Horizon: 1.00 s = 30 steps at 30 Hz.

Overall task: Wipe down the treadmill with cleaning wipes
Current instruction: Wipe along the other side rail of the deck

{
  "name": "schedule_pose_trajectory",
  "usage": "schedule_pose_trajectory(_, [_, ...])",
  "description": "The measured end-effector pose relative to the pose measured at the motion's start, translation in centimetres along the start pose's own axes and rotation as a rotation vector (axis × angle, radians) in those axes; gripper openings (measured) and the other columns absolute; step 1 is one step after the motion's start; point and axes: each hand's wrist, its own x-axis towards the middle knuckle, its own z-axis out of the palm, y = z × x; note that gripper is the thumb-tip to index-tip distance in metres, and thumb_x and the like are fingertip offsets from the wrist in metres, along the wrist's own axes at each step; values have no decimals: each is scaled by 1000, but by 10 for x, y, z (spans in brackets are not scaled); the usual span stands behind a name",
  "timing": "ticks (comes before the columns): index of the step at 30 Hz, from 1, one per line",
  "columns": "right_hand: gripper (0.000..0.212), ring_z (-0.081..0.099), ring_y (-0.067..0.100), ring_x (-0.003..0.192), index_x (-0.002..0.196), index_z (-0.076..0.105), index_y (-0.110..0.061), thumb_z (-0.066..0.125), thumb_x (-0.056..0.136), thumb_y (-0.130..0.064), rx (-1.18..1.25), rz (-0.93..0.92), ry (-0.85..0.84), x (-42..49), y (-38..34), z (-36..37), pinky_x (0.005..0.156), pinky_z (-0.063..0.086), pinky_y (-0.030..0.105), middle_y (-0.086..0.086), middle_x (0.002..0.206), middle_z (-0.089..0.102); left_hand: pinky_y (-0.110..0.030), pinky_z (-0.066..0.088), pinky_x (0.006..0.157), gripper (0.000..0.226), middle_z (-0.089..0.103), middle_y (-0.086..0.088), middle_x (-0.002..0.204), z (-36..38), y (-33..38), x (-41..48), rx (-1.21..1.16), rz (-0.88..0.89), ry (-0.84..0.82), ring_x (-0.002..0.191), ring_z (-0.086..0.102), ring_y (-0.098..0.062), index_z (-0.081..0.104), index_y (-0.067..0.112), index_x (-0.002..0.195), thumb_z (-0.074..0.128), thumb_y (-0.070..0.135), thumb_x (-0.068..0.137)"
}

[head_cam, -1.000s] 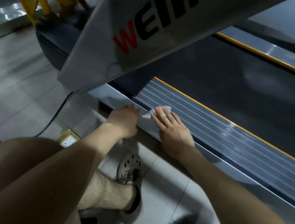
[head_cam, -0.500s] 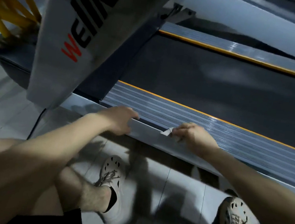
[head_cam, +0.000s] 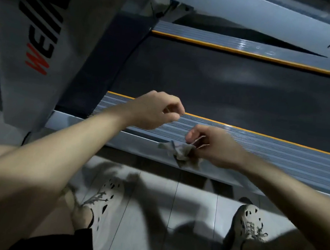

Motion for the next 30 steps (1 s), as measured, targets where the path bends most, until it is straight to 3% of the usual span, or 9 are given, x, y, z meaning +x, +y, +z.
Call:
schedule_pose_trajectory(3, [39, 75, 12, 85, 96, 67, -31, 84, 79, -1, 71, -58, 83, 2, -6, 2, 82, 62, 42, -9, 94, 74, -36, 56, 99, 24, 78, 11, 108, 14, 8, 8, -124, 19, -148, 105, 72, -6, 74, 29, 119, 81, 31, 96])
schedule_pose_trajectory(7, [37, 75, 22, 77, 86, 62, -24, 94, 76, -8, 160, -61, 207, 1, 2, 4, 74, 62, 47, -4, 82, 74, -39, 56, 98, 49, 79, 7, 109, 28, 6, 10, -207, -38, -270, 111, 73, -17, 61, 24, 127, 90, 30, 88])
schedule_pose_trajectory(10, [40, 73, 30, 74, 81, 61, -22, 97, 71, -9, 211, -42, 263, 2, 4, 3, 69, 62, 47, -1, 77, 74, -39, 56, 91, 40, 78, 4, 105, 44, 6, 6, -157, -26, -229, 103, 74, -23, 64, 22, 121, 86, 38, 91])
schedule_pose_trajectory(14, [32, 71, 19, 73, 82, 65, -25, 92, 75, -10, 97, -81, 273, 7, 0, 14, 71, 60, 46, -5, 79, 72, -34, 50, 79, 23, 72, 8, 91, 51, 6, -2, 6, 21, -119, 90, 67, -17, 72, 24, 107, 81, 40, 93])
schedule_pose_trajectory(16, [19, 71, 14, 79, 86, 66, -26, 83, 85, -17, -82, -151, 201, 8, -7, 17, 74, 59, 41, -9, 85, 71, -34, 42, 74, 13, 63, 10, 81, 53, -1, -12, 111, -1, -90, 86, 61, -19, 69, 29, 92, 74, 41, 93])
schedule_pose_trajectory(18, [5, 69, 16, 94, 97, 70, -25, 73, 93, -25, -330, -204, 37, 8, -12, 16, 79, 54, 35, -7, 101, 70, -35, 39, 79, 6, 58, 10, 86, 54, -18, -28, 311, -82, -118, 94, 55, -21, 66, 32, 92, 69, 36, 93])
schedule_pose_trajectory(21, [20, 65, 24, 112, 118, 67, -24, 59, 100, -29, -629, -237, -185, 7, -18, 19, 88, 53, 39, -2, 123, 63, -39, 52, 77, 7, 64, 3, 97, 46, -51, -56, 508, -241, -198, 95, 58, -25, 62, 32, 98, 66, 29, 94])
schedule_pose_trajectory(25, [37, 60, 25, 129, 137, 60, -27, 59, 100, -32, -699, -262, -294, 4, -31, 36, 102, 52, 42, -3, 142, 58, -39, 59, 57, 11, 70, 5, 76, 46, -94, -92, 322, -541, -125, 71, 71, -19, 65, 24, 91, 70, 16, 84])
schedule_pose_trajectory(30, [52, 50, 26, 143, 148, 57, -18, 63, 97, -28, -745, -426, -379, 17, -35, 78, 114, 43, 40, 3, 154, 54, -36, 54, 77, 20, 70, 1, 95, 86, -162, -128, -47, -822, 175, 90, 66, -24, 65, 23, 100, 79, 31, 88])
